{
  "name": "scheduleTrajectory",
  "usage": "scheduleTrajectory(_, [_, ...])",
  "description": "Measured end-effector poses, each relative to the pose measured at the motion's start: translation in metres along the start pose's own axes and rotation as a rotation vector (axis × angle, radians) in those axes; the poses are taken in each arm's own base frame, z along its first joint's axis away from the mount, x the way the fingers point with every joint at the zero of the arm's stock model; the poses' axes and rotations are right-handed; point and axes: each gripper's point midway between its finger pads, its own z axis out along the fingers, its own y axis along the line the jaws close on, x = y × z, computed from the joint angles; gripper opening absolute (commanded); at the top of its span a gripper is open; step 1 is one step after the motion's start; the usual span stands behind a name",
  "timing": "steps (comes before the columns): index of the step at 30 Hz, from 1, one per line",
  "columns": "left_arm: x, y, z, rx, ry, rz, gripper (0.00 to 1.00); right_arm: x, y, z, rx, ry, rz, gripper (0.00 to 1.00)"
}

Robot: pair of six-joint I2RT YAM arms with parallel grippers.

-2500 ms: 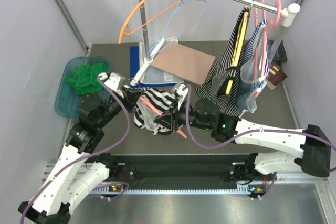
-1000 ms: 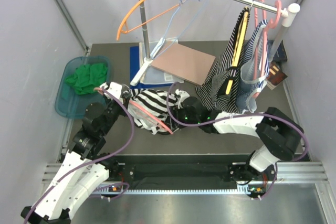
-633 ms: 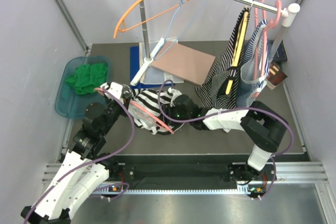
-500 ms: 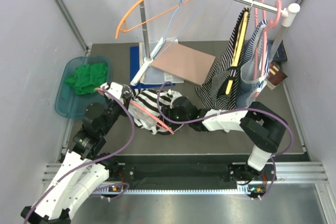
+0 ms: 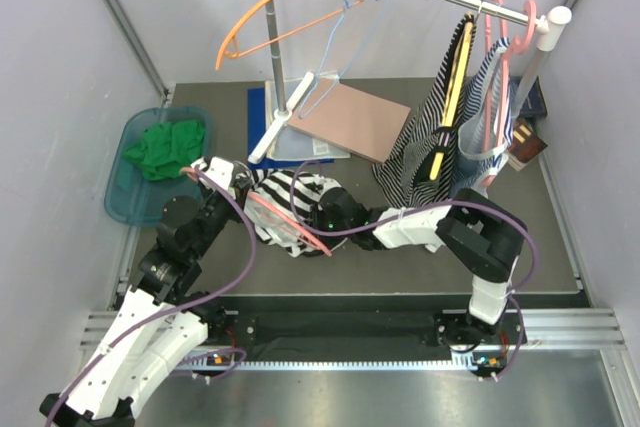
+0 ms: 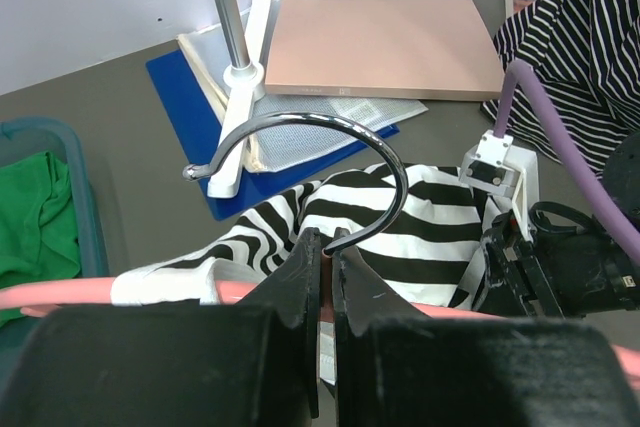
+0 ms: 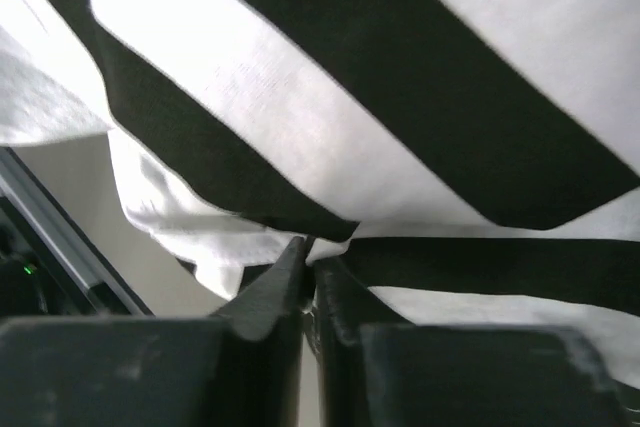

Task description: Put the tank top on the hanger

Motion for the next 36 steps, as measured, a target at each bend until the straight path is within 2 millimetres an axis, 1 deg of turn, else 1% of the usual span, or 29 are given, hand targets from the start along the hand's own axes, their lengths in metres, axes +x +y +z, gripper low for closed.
scheduleTrajectory(3, [0.001,0.001,0.000,-0.005,0.002,0.000,0.00,-0.001,0.000,-0.001,0.005,-0.005,-0.004,0.00])
scheduleTrajectory(6, [0.001,0.004,-0.001,-0.023,-0.002,0.000,0.00,-0.004,-0.002,-0.008,0.022,-0.015,-0.011,0.00])
scheduleTrajectory(9, [0.000,0.009,-0.002,-0.047,-0.006,0.004,0.00,-0.002,-0.005,-0.026,0.032,-0.023,-0.019,0.00])
scheduleTrajectory(13, [-0.001,0.017,-0.002,-0.094,-0.010,0.013,0.00,0.001,-0.009,-0.058,0.042,-0.039,-0.025,0.00])
scheduleTrajectory(17, [-0.001,0.025,-0.002,-0.142,-0.007,0.014,0.00,0.003,-0.012,-0.083,0.050,-0.050,-0.029,0.00])
scheduleTrajectory(20, [-0.001,0.029,0.001,-0.165,-0.005,0.015,0.00,0.003,-0.008,-0.102,0.045,-0.052,-0.035,0.00])
scheduleTrajectory(25, [-0.003,0.033,0.004,-0.184,-0.011,0.023,0.00,-0.002,-0.001,-0.132,0.031,-0.075,-0.043,0.00])
scheduleTrajectory(30, [-0.006,0.034,0.004,-0.192,-0.025,0.029,0.00,-0.002,-0.001,-0.149,0.035,-0.078,-0.044,0.00])
scheduleTrajectory(36, [-0.008,0.034,0.005,-0.187,-0.031,0.027,0.00,0.000,0.001,-0.159,0.045,-0.060,-0.061,0.00])
